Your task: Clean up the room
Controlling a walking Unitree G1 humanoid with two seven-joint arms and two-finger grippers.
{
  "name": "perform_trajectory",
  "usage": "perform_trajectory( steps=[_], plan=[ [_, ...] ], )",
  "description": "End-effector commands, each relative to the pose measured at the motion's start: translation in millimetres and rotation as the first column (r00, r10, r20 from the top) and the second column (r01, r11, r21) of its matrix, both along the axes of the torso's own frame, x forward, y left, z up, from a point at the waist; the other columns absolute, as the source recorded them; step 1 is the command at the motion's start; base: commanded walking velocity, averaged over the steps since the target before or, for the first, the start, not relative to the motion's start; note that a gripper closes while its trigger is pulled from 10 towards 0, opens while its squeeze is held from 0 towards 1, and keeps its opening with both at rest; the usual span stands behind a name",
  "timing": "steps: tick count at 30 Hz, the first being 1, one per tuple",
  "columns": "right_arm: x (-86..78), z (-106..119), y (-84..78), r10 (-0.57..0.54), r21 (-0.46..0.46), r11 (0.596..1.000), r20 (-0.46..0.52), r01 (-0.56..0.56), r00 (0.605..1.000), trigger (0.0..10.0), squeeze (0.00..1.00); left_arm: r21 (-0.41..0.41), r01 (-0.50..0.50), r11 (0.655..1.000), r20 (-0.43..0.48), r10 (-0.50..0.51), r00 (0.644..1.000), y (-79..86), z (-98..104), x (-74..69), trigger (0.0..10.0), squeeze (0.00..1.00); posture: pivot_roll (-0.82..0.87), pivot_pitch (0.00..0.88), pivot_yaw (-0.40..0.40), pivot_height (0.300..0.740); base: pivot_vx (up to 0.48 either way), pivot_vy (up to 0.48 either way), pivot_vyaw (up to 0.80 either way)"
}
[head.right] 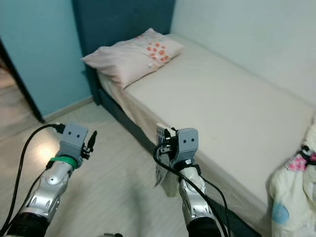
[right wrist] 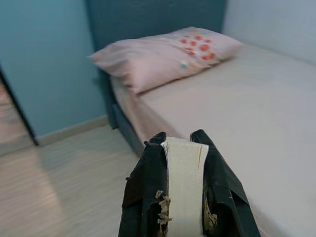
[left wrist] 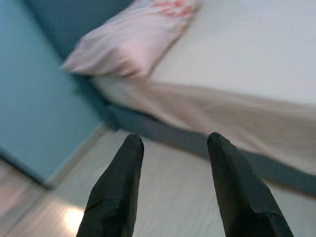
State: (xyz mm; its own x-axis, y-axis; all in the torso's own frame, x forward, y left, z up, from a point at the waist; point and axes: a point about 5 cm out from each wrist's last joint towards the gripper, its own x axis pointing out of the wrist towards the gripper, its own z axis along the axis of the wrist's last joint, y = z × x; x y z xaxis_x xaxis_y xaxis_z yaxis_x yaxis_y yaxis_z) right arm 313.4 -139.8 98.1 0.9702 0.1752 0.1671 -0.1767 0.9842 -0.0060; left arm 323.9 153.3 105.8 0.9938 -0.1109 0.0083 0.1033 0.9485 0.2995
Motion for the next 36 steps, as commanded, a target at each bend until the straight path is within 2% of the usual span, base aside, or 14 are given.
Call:
perform_trajectory(
  steps=[1,9,15,24,30,36],
  plan=[
    [-1.2,2,-2.7,-0.014,0.008,1.0,0.025,0.014,1.0,10.0,0.0,0.009,0.02,1.0,-0.001,-0.02,1.0,-3.9,-1,0.2,10.0,0.0,0.01,0.081,-0.005,0.74,0.469,0.0,0.0],
    [-1.1,3,-2.2,-0.001,-0.011,1.0,0.029,0.001,1.0,10.0,0.0,0.012,0.026,1.0,-0.008,-0.026,1.0,-4.8,-2,0.2,10.0,0.0,0.01,0.081,-0.005,0.74,0.469,0.0,0.0],
    [-1.2,4,-2.5,0.004,-0.003,1.0,0.032,-0.004,0.999,10.0,0.0,0.013,0.027,1.0,-0.01,-0.027,1.0,-4.7,-2,0.3,10.0,0.0,0.01,0.081,-0.005,0.74,0.469,0.0,0.62],
    [2.3,10,-11.0,-0.03,0.05,0.998,0.046,0.028,0.999,10.0,0.0,0.018,0.033,0.999,-0.014,-0.033,0.999,-4.7,-3,0.5,10.0,0.0,0.01,0.075,0.007,0.74,0.469,0.0,0.05],
    [3.7,13,-14.3,-0.039,0.052,0.998,0.059,0.036,0.997,10.0,0.0,0.019,0.036,0.999,-0.013,-0.035,0.999,-4.6,-3,1.2,10.0,0.0,0.01,0.075,0.007,0.74,0.469,0.0,0.0],
    [7.7,21,-24.9,-0.081,0.067,0.995,0.083,0.076,0.993,10.0,0.0,0.02,0.036,0.999,-0.013,-0.036,0.999,-4.3,-3,0.9,10.0,0.0,0.01,0.075,0.007,0.74,0.469,0.0,0.0]
  ],
)
